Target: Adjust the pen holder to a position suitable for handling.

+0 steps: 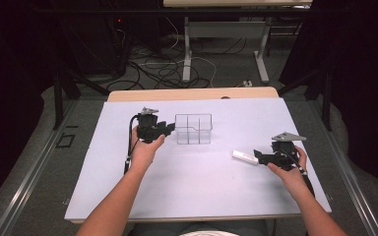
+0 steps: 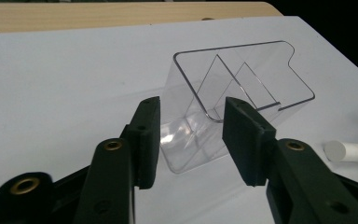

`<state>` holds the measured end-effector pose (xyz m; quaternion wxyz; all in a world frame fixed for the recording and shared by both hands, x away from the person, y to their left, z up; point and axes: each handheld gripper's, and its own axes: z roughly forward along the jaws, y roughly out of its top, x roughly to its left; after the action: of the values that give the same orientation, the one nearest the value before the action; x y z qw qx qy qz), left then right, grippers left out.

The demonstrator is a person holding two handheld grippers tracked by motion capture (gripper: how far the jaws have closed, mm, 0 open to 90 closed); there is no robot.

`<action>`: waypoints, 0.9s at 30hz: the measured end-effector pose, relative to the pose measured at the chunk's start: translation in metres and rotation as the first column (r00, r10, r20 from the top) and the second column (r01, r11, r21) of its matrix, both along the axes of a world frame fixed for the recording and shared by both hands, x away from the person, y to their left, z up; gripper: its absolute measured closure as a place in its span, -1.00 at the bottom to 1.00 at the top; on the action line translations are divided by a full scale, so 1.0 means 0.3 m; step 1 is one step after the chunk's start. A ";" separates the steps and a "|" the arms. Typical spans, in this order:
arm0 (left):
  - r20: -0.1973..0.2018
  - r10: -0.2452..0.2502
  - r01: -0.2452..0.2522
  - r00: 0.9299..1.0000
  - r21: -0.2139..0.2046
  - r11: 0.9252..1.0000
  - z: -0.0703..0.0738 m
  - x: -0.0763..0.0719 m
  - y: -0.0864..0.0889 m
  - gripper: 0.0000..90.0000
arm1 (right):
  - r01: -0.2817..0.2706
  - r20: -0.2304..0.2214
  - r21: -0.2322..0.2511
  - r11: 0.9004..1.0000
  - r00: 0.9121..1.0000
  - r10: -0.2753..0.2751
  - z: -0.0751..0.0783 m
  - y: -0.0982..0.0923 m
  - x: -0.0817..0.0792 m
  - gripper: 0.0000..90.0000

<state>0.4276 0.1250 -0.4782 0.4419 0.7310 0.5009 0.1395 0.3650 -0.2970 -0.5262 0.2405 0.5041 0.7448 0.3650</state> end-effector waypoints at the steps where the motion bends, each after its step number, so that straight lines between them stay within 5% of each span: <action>1: 0.013 0.004 -0.004 1.000 -0.002 1.000 -0.001 -0.007 0.001 0.16 | -0.002 0.000 -0.003 1.000 1.000 0.002 0.000 0.004 0.000 -0.56; 14: 0.096 -0.024 0.018 0.995 0.061 0.998 0.005 -0.093 0.050 -0.31 | -0.082 0.016 -0.084 0.993 0.996 0.083 0.008 0.042 0.003 -0.47; 23: 0.064 -0.012 0.005 0.998 0.111 0.994 -0.032 -0.141 0.112 -0.49 | -0.136 -0.002 -0.091 0.986 0.991 0.136 0.015 0.062 0.020 -0.64; 27: 0.050 0.006 -0.010 0.999 0.080 0.997 -0.052 -0.156 0.137 -0.67 | -0.150 -0.041 -0.088 0.985 0.988 0.147 0.019 0.076 0.037 -0.66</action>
<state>0.3808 0.1662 -0.4938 0.4237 0.7424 0.4868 0.1795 0.3760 -0.2743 -0.5206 0.2226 0.4419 0.8002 0.3390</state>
